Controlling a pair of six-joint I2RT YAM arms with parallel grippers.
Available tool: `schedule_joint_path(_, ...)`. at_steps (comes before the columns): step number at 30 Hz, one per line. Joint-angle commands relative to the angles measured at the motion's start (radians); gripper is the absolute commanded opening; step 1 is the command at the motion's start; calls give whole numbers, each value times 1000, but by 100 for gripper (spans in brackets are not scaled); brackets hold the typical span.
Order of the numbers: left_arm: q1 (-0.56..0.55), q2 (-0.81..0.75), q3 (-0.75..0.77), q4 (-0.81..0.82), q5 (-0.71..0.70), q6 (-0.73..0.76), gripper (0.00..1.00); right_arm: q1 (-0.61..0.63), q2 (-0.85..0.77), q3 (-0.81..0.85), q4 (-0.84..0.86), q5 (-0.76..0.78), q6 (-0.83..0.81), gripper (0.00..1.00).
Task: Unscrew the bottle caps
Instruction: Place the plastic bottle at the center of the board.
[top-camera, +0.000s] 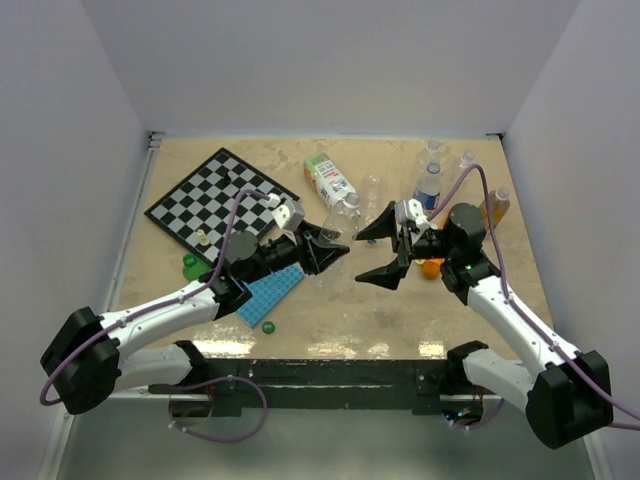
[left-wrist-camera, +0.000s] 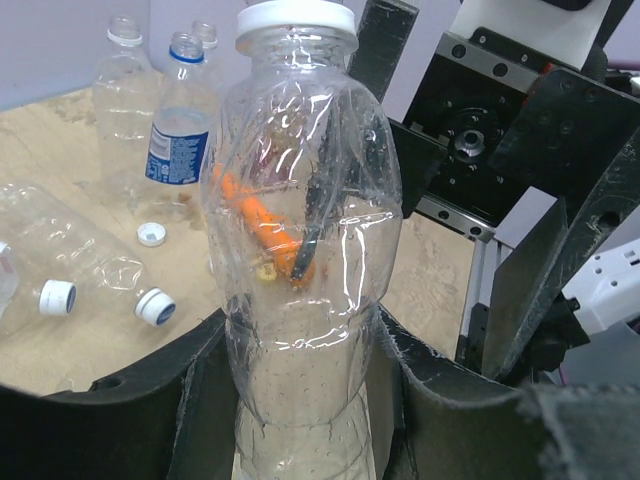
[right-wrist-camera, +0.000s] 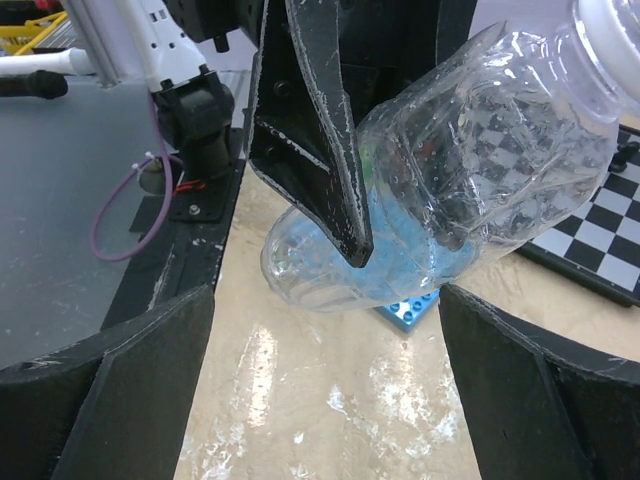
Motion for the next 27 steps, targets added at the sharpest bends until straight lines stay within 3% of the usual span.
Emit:
schedule_joint_path(1,-8,28,42,193,-35,-30,0,22,11,-3,99,17,101,98)
schedule_joint_path(7,-13,71,49,325,-51,-62,1,25,68,-4,151,131,202,98)
schedule_joint_path(15,-49,179,68,467,-124,-75,1,38,116,-43,335,111,395,98)
schedule_joint_path(20,-66,258,103,530,-143,-75,1,55,142,-46,364,108,435,93)
schedule_joint_path(23,-75,282,120,538,-149,-72,2,58,152,-46,372,103,446,82)
schedule_joint_path(27,-77,277,125,534,-163,-64,11,60,157,-41,372,100,449,54)
